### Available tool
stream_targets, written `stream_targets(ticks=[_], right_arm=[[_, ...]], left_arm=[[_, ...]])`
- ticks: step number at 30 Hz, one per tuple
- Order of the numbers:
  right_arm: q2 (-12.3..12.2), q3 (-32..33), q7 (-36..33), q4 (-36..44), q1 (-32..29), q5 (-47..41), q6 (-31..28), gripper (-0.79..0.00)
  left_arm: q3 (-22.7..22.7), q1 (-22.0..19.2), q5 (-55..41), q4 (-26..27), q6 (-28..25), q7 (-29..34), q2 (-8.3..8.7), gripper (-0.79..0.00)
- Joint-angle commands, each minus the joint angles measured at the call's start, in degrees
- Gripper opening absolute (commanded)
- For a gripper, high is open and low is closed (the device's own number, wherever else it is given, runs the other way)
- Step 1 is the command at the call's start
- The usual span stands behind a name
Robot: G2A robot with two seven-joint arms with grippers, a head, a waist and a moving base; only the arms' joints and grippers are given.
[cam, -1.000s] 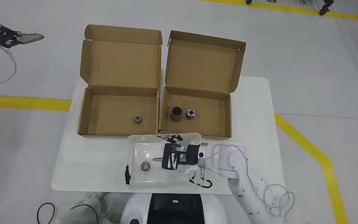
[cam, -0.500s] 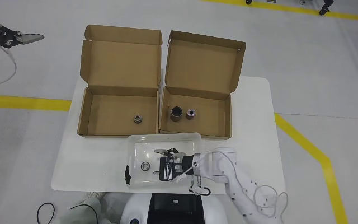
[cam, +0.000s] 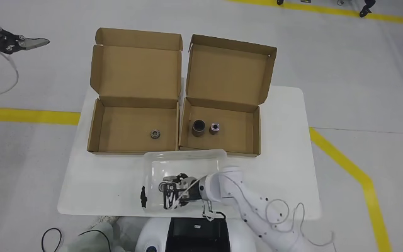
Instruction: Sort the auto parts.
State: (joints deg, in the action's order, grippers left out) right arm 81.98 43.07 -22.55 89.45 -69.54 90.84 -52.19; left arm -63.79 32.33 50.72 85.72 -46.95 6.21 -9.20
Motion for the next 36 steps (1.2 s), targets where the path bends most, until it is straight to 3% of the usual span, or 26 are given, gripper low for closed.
stream_targets(ticks=[1,13,22,36], right_arm=[[0.20,-1.20,-0.27,-0.65,0.70,0.29,0.43,-0.305],[1.37,-5.87,-2.44,-4.28,4.04,3.05,6.42,-0.357],[2.14,-8.14,-2.29,-6.69,5.98,3.22,8.16,-0.354],[3.18,-11.24,-0.65,-9.45,8.14,5.06,10.11,-0.416]], left_arm=[[0.00,0.00,0.00,0.00,0.00,0.00,0.00,0.000],[0.00,0.00,0.00,0.00,0.00,0.00,0.00,0.000],[0.00,0.00,0.00,0.00,0.00,0.00,0.00,0.000],[0.00,0.00,0.00,0.00,0.00,0.00,0.00,0.000]])
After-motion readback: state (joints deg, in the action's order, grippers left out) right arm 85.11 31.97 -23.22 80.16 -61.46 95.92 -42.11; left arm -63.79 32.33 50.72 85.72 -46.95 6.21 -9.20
